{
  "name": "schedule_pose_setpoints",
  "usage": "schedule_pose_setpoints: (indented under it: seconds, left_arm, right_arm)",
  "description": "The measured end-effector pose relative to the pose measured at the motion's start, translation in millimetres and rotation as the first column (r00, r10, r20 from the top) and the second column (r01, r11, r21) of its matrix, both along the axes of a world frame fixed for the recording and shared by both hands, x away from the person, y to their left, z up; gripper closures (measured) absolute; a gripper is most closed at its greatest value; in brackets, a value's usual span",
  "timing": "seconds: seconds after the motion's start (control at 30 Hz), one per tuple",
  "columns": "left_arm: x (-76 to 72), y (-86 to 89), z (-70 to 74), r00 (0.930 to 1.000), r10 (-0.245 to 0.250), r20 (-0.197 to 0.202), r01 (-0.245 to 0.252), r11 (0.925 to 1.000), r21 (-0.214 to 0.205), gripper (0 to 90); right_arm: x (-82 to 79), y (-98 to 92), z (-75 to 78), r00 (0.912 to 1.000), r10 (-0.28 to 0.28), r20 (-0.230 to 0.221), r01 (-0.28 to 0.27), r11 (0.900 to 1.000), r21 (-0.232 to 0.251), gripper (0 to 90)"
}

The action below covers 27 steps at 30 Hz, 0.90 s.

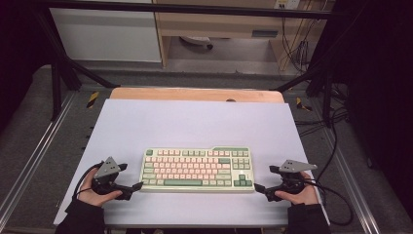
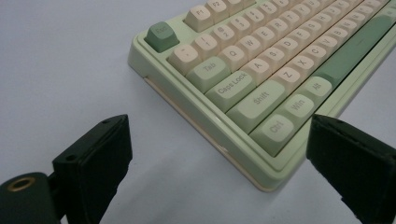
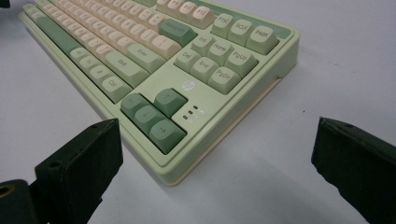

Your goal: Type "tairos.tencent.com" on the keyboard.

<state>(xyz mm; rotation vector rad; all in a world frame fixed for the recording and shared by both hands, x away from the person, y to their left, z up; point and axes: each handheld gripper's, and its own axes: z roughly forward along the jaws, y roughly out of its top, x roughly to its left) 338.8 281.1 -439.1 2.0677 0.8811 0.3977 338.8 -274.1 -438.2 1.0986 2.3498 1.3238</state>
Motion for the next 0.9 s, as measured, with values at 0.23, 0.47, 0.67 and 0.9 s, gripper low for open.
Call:
schedule_pose_setpoints:
  seconds: [0.23,0.47,0.67,0.9]
  left_arm:
    - [-1.0,-2.0,1.3,1.0000,0.004,-0.001,-0.004,1.0000,0.002,7.6]
    - [-2.1,-5.2,3.5,0.9999,0.009,0.009,-0.009,1.0000,0.003,7.9]
    - [-2.3,-9.1,5.6,0.9996,0.025,0.015,-0.025,0.9997,0.004,8.4]
    - [-2.7,-20.6,13.5,0.9988,0.038,0.029,-0.039,0.9992,0.009,9.7]
  right_arm:
    - [-0.5,-0.3,0.2,1.0000,0.000,0.002,0.000,1.0000,0.001,2.5]
    - [-0.3,0.0,0.0,1.0000,0.000,-0.003,0.000,1.0000,-0.004,2.5]
    - [-0.4,-0.2,0.3,1.0000,0.001,-0.002,-0.001,1.0000,-0.003,2.5]
    - [-1.3,-0.7,1.0,1.0000,-0.004,0.000,0.004,1.0000,0.001,2.6]
